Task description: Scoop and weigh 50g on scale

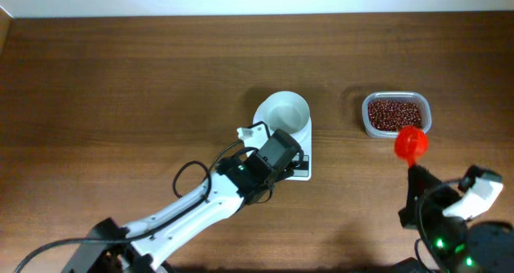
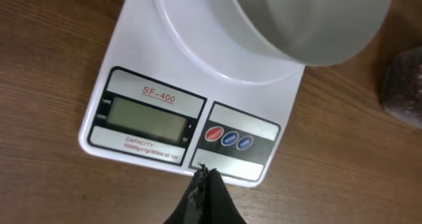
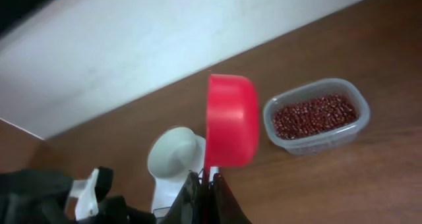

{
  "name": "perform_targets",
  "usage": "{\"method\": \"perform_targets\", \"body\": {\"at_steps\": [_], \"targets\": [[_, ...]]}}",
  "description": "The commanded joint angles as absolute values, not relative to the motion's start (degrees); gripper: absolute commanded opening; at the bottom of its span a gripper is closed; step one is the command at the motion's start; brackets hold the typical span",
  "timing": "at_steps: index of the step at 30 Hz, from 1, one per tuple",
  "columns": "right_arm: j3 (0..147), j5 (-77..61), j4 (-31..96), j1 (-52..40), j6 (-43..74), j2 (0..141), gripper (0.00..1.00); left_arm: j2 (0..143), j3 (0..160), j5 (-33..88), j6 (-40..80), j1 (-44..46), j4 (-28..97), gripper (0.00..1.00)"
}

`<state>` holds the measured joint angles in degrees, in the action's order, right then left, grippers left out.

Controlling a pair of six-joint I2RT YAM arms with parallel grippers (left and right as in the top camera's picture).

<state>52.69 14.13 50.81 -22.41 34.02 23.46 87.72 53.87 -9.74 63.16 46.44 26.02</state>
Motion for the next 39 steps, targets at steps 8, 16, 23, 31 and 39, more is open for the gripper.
{"method": "perform_targets", "body": {"at_steps": [8, 16, 23, 31, 39], "targets": [[57.23, 9.67, 52.97, -22.11, 33.43, 36.64, 0.04, 97.03, 54.22, -10.07, 62.04, 46.52, 18.57, 0.00], [57.23, 9.67, 52.97, -22.11, 33.41, 36.64, 0.04, 100.25, 54.22, -8.40, 62.06, 46.52, 14.76, 0.00], [57.23, 9.67, 52.95, -22.11, 33.41, 36.64, 0.04, 101.30, 54.22, -8.38, 62.24, 47.03, 13.89, 0.00], [57.23, 9.69, 52.95, -22.11, 33.41, 36.64, 0.04, 101.32, 54.22, -8.38, 62.22, 47.86, 14.17, 0.00], [57.23, 9.67, 52.97, -22.11, 33.41, 36.64, 0.04, 101.41, 54.19, -9.28, 62.22, 47.86, 15.68, 0.00]]}}
